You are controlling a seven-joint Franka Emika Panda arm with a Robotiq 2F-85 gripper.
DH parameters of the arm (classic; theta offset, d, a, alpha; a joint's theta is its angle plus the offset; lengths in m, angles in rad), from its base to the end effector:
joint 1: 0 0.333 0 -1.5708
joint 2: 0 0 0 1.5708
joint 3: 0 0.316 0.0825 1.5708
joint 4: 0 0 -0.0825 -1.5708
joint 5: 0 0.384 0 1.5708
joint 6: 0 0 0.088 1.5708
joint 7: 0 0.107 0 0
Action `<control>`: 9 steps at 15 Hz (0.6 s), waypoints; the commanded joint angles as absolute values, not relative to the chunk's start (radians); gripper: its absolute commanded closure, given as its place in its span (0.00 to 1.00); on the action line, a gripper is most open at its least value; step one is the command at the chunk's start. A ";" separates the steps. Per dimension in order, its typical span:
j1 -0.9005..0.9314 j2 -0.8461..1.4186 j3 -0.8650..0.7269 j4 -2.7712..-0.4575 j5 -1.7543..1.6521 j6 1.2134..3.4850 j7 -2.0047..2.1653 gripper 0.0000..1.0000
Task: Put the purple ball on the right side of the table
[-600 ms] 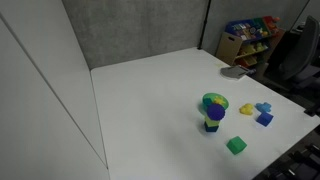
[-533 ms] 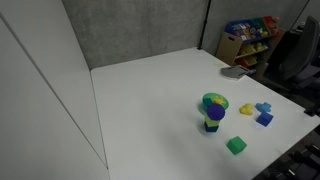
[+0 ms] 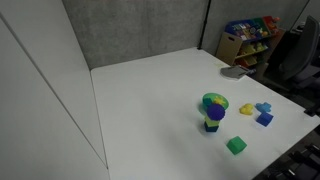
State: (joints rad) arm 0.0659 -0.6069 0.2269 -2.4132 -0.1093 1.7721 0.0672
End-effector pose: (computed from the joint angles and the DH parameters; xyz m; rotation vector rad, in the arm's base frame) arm 0.3516 0.1056 0.5161 2.8861 0.3006 -0.0141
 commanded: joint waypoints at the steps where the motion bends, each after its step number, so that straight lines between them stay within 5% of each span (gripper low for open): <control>1: 0.075 -0.556 0.214 -2.364 -0.122 1.737 0.116 0.00; 9: 0.080 -0.367 0.206 -2.216 -0.081 1.780 0.194 0.00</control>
